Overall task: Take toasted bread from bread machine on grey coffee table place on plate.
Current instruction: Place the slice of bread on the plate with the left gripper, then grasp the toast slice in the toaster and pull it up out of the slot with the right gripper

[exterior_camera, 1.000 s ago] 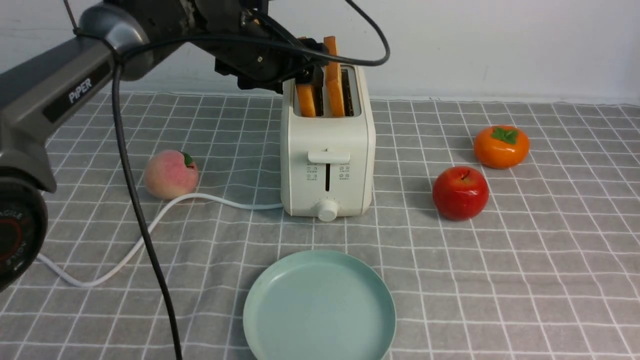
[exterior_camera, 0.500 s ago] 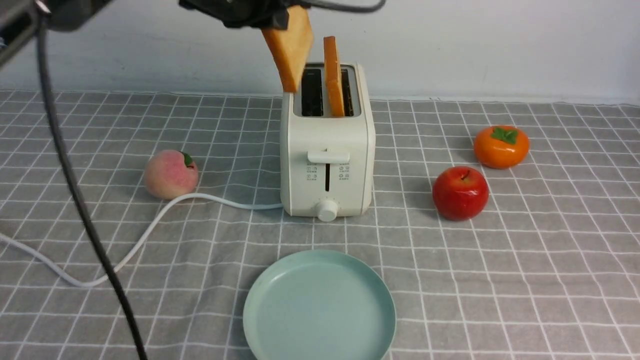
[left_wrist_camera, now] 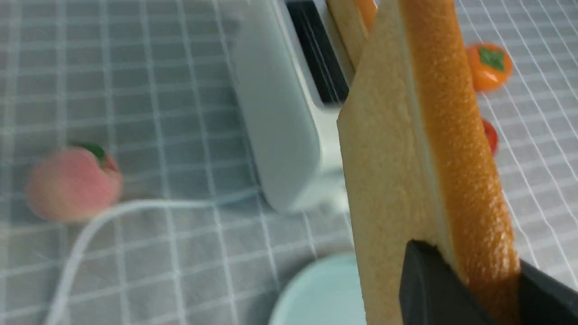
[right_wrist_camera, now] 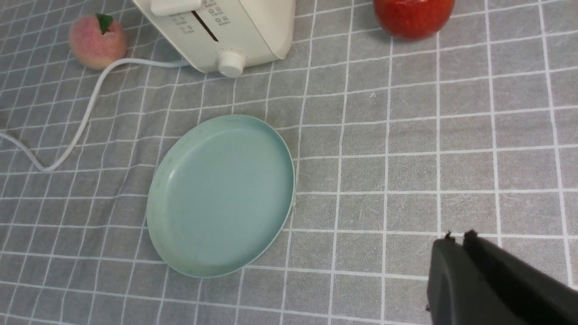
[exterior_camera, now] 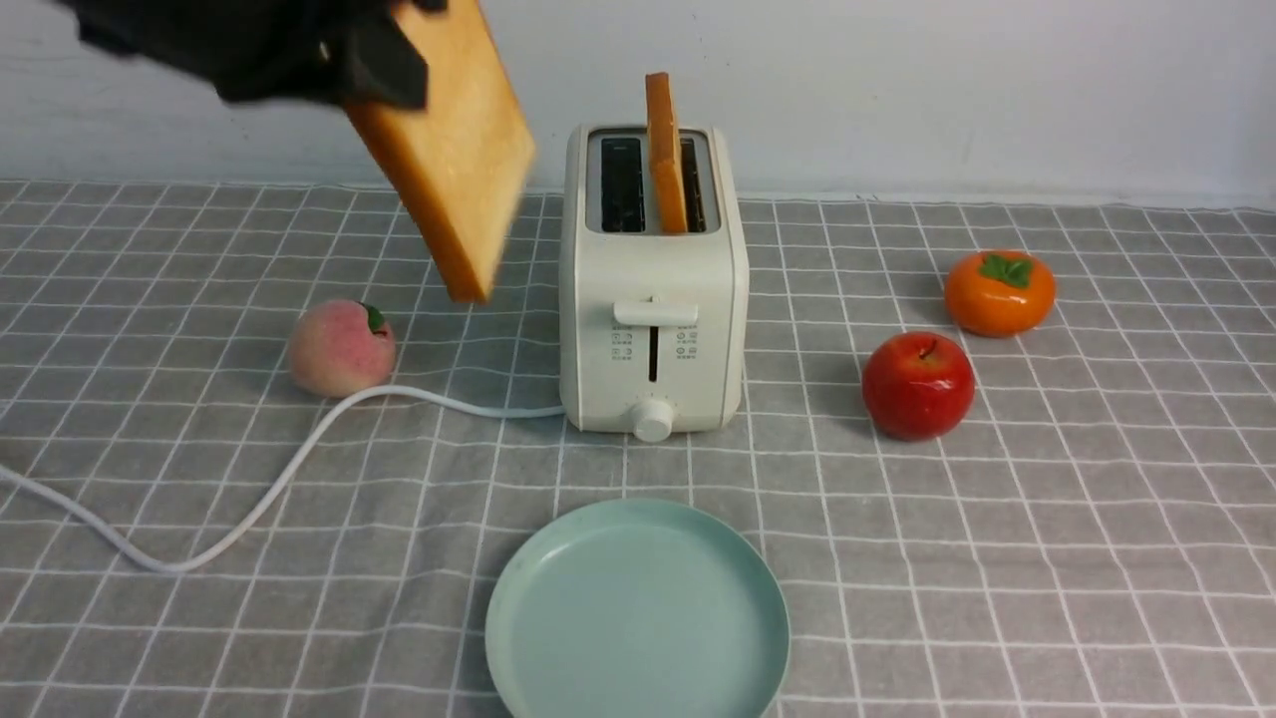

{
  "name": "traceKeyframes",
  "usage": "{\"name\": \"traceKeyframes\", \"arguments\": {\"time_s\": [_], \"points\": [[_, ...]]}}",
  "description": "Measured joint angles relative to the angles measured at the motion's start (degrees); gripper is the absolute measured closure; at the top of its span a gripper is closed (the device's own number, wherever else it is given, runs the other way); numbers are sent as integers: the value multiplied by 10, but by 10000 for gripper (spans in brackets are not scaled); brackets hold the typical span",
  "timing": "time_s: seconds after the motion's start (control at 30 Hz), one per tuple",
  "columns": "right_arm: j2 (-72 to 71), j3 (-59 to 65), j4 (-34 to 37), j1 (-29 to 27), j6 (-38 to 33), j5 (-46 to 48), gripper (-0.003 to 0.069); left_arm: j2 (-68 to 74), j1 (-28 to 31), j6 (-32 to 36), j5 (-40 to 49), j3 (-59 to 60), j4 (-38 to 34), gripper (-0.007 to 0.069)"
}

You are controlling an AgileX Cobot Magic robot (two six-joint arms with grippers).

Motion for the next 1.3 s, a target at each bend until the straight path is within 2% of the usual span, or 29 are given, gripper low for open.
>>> {"name": "traceKeyframes", "arguments": {"time_s": [0.07, 0.13, 0.27, 0.43, 0.53, 0.6, 0.63, 0.67, 0.73, 0.87, 1.0, 1.03, 1.1, 1.17, 1.2, 1.23, 1.27, 1.3], "points": [[0, 0, 0, 0, 0, 0, 624, -13, -21, 29, -54, 91, -56, 529], [0, 0, 0, 0, 0, 0, 622, -8, -56, 68, -151, 216, -159, 529], [0, 0, 0, 0, 0, 0, 615, 29, -90, 137, -252, 289, -258, 529], [0, 0, 0, 0, 0, -1, 610, 81, -100, 196, -296, 297, -323, 527], [0, 0, 0, 0, 0, -3, 606, 123, -102, 229, -302, 297, -371, 461], [0, 0, 0, 0, 0, -3, 603, 137, -102, 243, -295, 297, -375, 391], [0, 0, 0, 0, 0, -3, 603, 137, -102, 244, -294, 297, -375, 391], [0, 0, 1, 0, 0, -5, 601, 139, -102, 254, -288, 297, -372, 342], [0, 0, 9, 0, 0, -5, 598, 134, -102, 260, -273, 297, -352, 288], [6, -15, 22, 0, 1, -3, 595, 112, -102, 228, -244, 297, -289, 263], [52, -75, 15, 0, 2, 37, 594, 73, -102, 80, -183, 297, -110, 293], [58, -79, 14, 0, 2, 43, 594, 72, -102, 68, -183, 297, -100, 295], [100, -122, 8, 0, 6, 71, 594, 60, -102, -44, -132, 297, 32, 334], [118, -143, 9, 4, 8, 82, 594, 57, -102, -86, -106, 297, 90, 353], [155, -175, 10, 18, 9, 92, 594, 48, -102, -161, -77, 297, 165, 402], [159, -175, 10, 21, 9, 93, 594, 48, -102, -161, -74, 297, 169, 402], [198, -212, 2, 53, 9, 94, 594, 37, -102, -207, -61, 297, 222, 459], [217, -227, -10, 77, 14, 94, 594, 30, -102, -221, -56, 297, 244, 487]]}}
